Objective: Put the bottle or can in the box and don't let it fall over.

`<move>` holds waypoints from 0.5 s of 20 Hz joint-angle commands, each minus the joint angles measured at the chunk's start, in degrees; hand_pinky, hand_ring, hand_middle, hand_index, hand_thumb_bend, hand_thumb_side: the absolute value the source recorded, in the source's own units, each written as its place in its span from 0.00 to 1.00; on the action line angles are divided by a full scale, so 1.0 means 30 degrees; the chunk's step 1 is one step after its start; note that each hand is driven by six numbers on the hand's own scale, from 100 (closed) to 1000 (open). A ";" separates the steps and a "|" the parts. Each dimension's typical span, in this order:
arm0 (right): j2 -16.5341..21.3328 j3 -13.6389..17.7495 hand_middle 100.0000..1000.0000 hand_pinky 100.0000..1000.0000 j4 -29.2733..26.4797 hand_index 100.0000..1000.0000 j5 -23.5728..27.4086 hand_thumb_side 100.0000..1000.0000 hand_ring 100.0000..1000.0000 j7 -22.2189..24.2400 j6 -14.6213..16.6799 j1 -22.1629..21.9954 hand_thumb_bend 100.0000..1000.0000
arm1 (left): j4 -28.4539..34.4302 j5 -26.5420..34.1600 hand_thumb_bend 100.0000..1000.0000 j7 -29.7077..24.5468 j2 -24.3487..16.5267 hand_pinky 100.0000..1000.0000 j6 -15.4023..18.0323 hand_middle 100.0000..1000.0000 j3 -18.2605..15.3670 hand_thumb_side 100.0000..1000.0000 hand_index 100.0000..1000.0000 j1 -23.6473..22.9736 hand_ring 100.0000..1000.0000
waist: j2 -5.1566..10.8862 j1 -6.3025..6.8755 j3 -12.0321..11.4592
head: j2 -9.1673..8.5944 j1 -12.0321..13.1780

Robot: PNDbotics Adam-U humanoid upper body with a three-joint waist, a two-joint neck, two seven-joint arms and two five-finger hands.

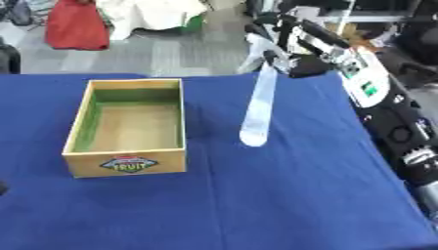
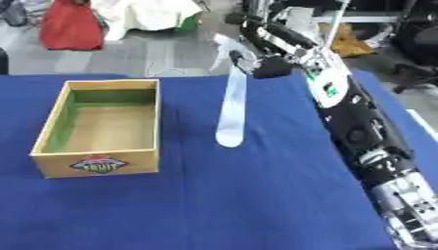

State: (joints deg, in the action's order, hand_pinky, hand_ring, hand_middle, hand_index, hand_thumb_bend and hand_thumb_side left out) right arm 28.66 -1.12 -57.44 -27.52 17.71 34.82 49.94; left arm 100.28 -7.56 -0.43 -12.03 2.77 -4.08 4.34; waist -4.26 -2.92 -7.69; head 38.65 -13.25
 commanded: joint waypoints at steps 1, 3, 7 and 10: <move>0.0791 0.0258 1.00 0.85 -0.0029 1.00 0.0287 0.61 1.00 -0.0032 -0.0142 0.0462 0.00 | 0.0246 -0.0001 0.22 -0.0079 -0.0462 0.64 0.0026 0.48 -0.0007 0.73 0.85 0.0244 0.52 | 0.0184 0.0016 -0.0066 | -0.0318 -0.0165; 0.1377 0.0331 1.00 0.84 0.0217 1.00 0.0579 0.62 1.00 0.0157 -0.0177 0.0400 0.00 | 0.0275 -0.0033 0.22 -0.0099 -0.0719 0.64 0.0027 0.48 -0.0004 0.73 0.85 0.0271 0.52 | 0.0231 -0.0197 -0.0286 | -0.0443 -0.0436; 0.2079 0.0134 1.00 0.84 0.0504 1.00 0.1285 0.65 1.00 0.0784 -0.0037 0.0198 0.00 | 0.0333 -0.0051 0.22 -0.0170 -0.0991 0.64 0.0031 0.48 0.0032 0.73 0.85 0.0319 0.52 | 0.0261 -0.0395 -0.0427 | -0.0600 -0.0669; 0.2416 0.0040 1.00 0.83 0.0620 1.00 0.1666 0.67 1.00 0.1386 0.0042 0.0076 0.00 | 0.0348 -0.0065 0.22 -0.0172 -0.1088 0.64 0.0021 0.48 0.0002 0.73 0.85 0.0292 0.52 | 0.0305 -0.0449 -0.0401 | -0.0660 -0.0682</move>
State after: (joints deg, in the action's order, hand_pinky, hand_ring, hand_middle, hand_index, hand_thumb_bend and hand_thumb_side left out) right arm 33.25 -1.14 -55.31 -23.40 21.19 34.82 49.32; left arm 100.30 -7.56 -0.75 -13.75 2.76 -4.06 4.60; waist -4.24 -4.46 -8.94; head 37.48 -15.08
